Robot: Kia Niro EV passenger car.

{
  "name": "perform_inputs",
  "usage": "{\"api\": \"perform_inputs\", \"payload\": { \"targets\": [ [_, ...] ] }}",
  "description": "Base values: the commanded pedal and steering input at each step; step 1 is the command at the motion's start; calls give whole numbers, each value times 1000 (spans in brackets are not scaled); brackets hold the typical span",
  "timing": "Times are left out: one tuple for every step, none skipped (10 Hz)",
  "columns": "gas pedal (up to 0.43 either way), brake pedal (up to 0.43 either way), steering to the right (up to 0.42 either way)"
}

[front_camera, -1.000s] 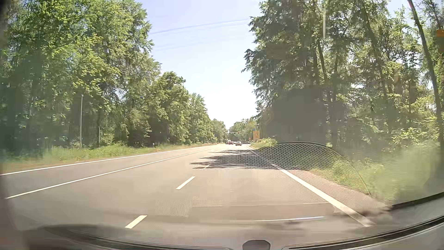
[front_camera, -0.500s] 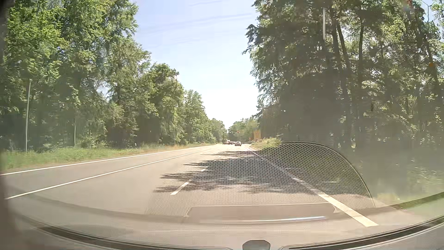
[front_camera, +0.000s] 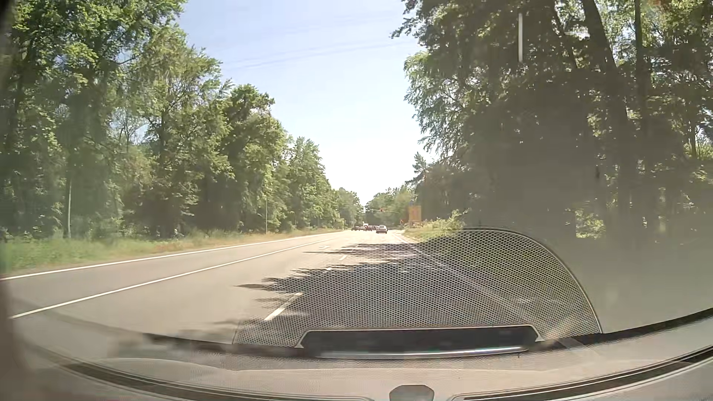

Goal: Follow the waypoints while adhering to traffic rules and regulations

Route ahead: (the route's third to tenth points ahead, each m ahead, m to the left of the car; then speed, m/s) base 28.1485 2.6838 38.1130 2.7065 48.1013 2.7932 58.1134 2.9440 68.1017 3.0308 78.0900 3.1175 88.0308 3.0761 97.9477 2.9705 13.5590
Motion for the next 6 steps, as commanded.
{"api": "perform_inputs", "payload": {
  "targets": [
    [0,110,0],
    [0,116,0],
    [0,122,1],
    [0,128,2],
    [0,140,1],
    [0,146,2]
  ]
}}
